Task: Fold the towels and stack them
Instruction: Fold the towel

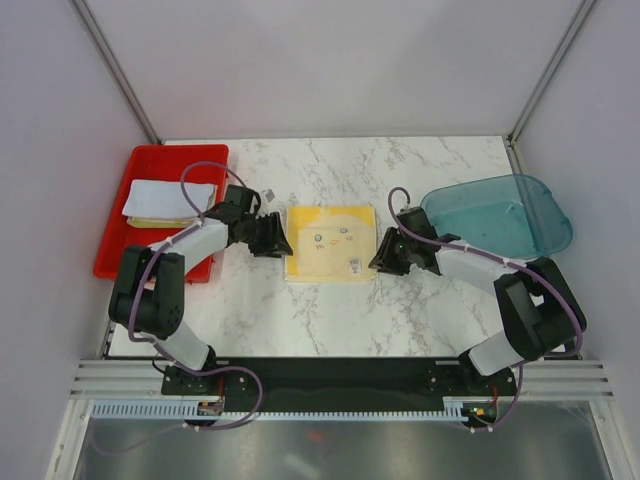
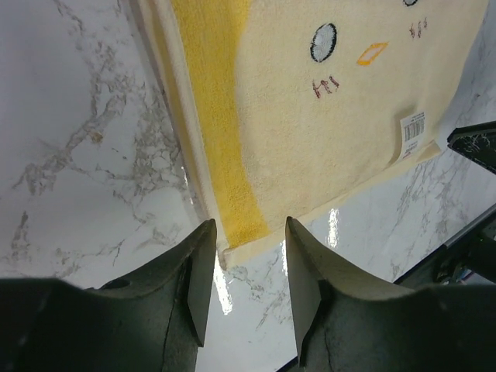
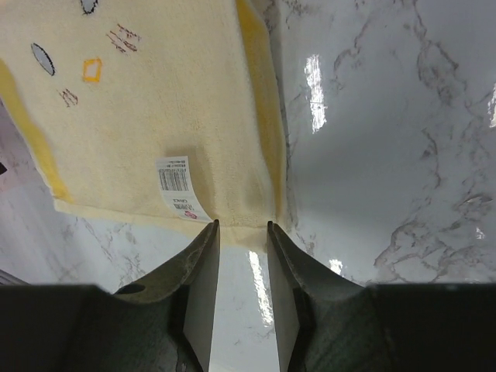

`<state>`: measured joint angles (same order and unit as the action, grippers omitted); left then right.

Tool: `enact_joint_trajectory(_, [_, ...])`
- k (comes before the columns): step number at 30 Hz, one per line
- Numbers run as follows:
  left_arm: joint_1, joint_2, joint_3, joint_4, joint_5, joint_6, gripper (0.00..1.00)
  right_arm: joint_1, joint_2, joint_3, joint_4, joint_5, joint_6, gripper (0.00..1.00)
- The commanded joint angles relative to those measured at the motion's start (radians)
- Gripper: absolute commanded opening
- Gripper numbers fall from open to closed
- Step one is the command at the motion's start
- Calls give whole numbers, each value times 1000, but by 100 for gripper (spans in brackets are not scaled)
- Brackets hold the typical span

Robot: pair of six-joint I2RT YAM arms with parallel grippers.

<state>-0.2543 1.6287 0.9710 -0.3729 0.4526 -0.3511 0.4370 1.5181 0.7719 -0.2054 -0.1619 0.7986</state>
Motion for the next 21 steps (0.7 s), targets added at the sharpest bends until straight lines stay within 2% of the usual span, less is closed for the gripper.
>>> enact_joint_trajectory(1, [-5,-46,-34,107,54,-64,48,17,-24,-28,84,21,99,38])
enact_joint_trajectory(9, [-7,-64,-46,117,35,-75,49,25,-7,-54,92,33,131,39])
enact_joint_trajectory(16, [-7,-72,-48,117,21,-74,48,37,5,-48,87,28,129,31])
enact_joint_trajectory(21, [-8,-76,-48,118,20,-74,48,46,2,-49,60,44,119,32])
